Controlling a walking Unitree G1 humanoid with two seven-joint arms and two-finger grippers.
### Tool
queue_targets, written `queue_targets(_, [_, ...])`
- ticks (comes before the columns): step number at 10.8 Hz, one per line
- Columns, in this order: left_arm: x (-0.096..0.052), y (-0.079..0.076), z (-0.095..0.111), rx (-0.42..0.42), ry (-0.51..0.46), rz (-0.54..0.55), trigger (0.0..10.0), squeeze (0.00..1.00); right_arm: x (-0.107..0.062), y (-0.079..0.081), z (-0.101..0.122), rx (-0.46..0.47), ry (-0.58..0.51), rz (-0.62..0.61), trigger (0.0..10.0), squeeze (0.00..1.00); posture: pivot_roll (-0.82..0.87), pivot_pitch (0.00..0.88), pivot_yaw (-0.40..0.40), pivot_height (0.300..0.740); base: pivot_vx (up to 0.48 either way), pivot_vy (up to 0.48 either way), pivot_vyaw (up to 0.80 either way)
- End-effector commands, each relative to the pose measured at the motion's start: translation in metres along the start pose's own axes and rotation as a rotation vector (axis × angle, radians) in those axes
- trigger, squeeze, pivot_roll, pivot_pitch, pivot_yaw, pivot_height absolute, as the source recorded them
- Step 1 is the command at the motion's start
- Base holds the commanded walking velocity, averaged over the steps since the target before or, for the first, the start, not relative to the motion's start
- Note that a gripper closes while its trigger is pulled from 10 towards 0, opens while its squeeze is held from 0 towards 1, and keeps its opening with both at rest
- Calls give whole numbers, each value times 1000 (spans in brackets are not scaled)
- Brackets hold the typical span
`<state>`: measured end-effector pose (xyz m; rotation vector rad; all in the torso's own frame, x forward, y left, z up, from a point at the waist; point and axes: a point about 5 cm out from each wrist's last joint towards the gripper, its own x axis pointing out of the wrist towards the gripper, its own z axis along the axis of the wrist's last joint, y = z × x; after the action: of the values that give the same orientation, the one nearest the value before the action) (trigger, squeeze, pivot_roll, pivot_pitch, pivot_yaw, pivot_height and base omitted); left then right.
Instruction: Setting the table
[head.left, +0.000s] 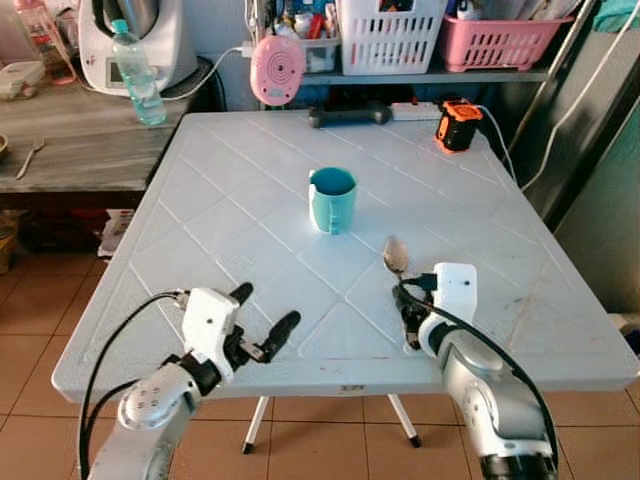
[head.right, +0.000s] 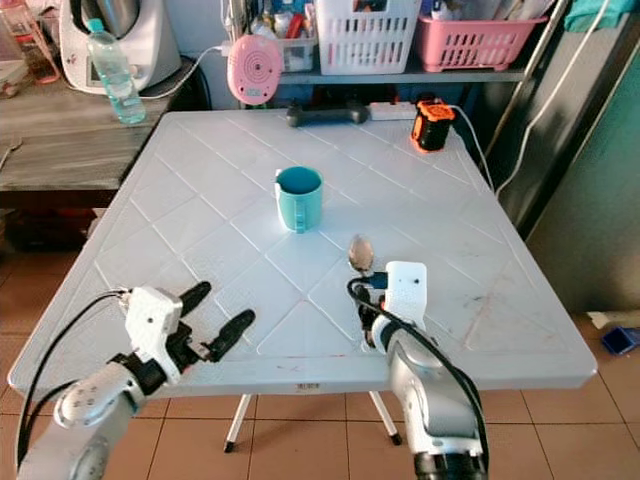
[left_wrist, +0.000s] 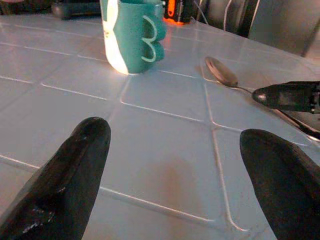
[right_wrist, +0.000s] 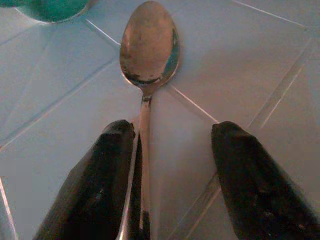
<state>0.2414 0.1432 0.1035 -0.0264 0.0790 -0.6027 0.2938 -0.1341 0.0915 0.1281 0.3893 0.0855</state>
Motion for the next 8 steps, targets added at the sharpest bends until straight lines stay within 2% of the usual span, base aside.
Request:
queue_targets(1, [0, 1, -1, 14, 6, -3, 10000, 0, 2, 2, -16, 9, 88, 7, 0, 0, 35, 53, 32, 740, 0, 0, 0])
queue_targets(4, [-4, 6, -18, 0, 32, -5, 10000, 0, 3, 1, -19, 6, 102, 6, 0, 0, 37, 58, 33, 740, 0, 0, 0])
queue_targets(8, [0, 8, -29, -3, 41, -14, 10000, 0, 4, 1, -21, 6, 107, 7, 0, 0, 36, 60, 33, 740, 0, 0, 0])
